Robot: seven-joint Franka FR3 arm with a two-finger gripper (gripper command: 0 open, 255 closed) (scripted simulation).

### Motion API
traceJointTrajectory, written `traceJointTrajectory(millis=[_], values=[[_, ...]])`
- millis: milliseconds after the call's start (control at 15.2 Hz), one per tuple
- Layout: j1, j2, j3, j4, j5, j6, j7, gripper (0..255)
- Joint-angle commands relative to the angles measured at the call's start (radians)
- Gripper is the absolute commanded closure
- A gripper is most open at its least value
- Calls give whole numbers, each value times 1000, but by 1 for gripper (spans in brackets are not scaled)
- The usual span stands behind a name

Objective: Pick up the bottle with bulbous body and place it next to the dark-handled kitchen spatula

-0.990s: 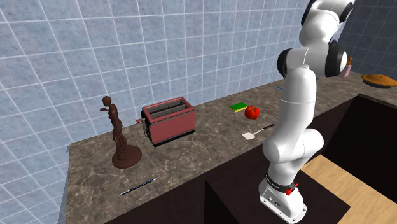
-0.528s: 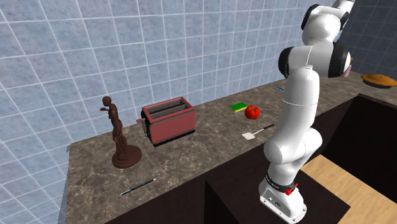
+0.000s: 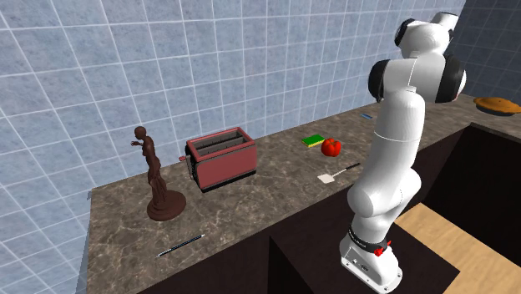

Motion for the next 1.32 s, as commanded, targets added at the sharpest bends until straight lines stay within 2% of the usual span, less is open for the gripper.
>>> traceJointTrajectory(millis=[0,594,1254], values=[[6,-2,1,-28,-1,28,-1,255],[26,-15,4,-158,-8,152,-12,255],[19,13,15,-273,31,274,-52,255]])
